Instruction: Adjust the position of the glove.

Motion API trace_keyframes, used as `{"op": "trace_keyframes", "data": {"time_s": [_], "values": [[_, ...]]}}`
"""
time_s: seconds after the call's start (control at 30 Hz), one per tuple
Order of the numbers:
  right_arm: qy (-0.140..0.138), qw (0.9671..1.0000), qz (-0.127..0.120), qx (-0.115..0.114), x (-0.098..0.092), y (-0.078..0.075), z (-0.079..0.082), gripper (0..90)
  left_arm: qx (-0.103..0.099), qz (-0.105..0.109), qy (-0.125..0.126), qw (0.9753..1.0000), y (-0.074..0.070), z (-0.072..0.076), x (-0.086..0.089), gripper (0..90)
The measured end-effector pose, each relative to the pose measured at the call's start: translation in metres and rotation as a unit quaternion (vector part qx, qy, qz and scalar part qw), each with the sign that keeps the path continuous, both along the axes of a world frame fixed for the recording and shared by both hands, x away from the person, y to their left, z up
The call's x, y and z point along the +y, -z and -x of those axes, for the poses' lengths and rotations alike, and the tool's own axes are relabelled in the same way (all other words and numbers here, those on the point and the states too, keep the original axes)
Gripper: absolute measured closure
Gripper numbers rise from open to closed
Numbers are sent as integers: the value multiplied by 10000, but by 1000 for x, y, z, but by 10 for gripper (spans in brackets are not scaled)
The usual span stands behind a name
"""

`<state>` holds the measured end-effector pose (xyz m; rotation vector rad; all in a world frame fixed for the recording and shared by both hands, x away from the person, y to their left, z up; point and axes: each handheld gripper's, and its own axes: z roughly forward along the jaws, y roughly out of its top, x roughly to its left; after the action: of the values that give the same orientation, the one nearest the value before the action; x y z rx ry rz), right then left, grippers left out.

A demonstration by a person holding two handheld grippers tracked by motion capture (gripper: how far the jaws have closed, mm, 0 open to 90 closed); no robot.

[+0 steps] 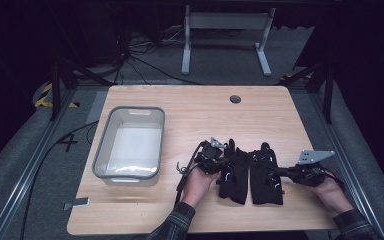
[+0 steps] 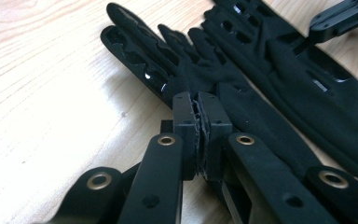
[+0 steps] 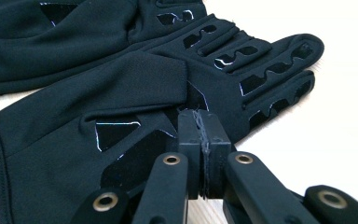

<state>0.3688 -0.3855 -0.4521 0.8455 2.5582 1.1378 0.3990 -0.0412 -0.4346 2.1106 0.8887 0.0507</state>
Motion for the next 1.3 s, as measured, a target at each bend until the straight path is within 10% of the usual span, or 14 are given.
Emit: {"op": "trace_keyframes", "data": {"time_s": [1.3], "values": [[-349, 9993, 148, -75, 44, 5, -11, 897, -95, 590, 208, 9980, -29, 0, 0, 872]]}}
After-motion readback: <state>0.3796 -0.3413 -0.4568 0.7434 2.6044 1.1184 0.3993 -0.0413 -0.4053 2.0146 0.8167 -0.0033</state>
